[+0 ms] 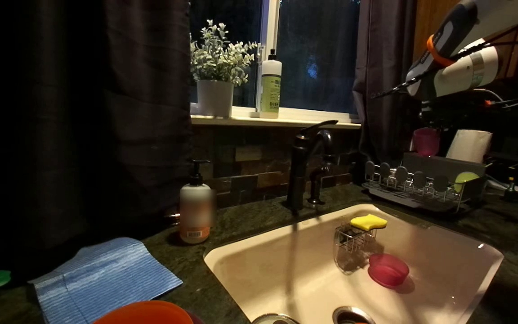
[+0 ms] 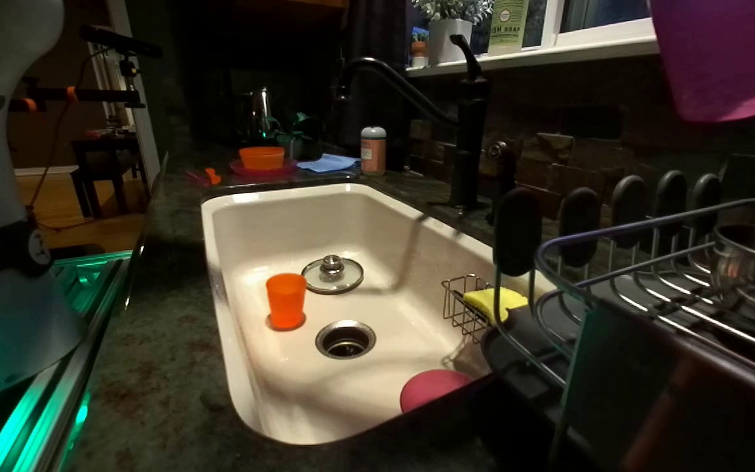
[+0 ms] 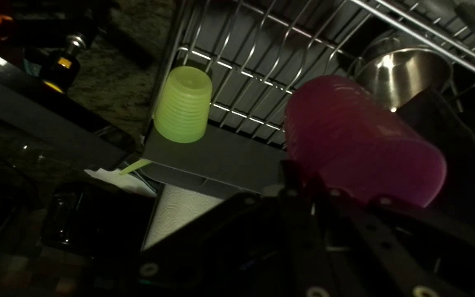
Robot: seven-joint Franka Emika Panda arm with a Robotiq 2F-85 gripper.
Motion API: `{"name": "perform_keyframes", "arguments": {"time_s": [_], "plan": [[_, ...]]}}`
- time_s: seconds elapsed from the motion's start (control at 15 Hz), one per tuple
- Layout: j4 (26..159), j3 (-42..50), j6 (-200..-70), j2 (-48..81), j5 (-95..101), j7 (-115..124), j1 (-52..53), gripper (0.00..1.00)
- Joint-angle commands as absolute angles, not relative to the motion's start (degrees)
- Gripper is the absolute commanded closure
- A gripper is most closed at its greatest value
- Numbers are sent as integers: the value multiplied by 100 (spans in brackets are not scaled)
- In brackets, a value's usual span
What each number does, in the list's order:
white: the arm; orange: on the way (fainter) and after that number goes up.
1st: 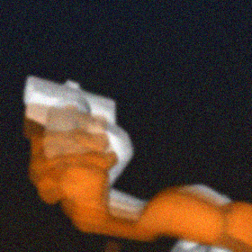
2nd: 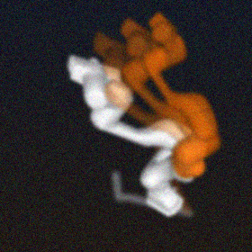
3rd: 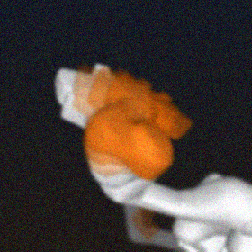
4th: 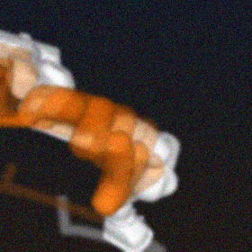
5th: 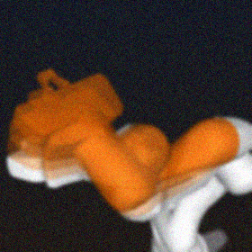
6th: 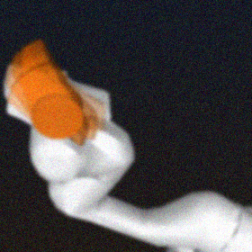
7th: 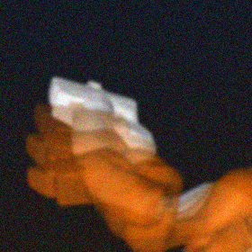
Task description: Remove the pink cup from the sink and put it in the drying rack
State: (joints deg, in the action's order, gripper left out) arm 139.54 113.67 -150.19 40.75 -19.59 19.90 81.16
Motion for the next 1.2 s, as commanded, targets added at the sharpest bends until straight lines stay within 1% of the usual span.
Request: {"name": "perform_keyframes", "arguments": {"time_s": [0.0,0.27,0.73,1.13], "plan": [[13969,11311,-14834,3898,-2054,1768,7879,99],[13958,11156,-14795,3733,-2030,1630,7533,99],[13935,10473,-15026,3143,-2044,1566,6949,99],[13845,10079,-14996,2982,-1926,1638,6538,99]]}}
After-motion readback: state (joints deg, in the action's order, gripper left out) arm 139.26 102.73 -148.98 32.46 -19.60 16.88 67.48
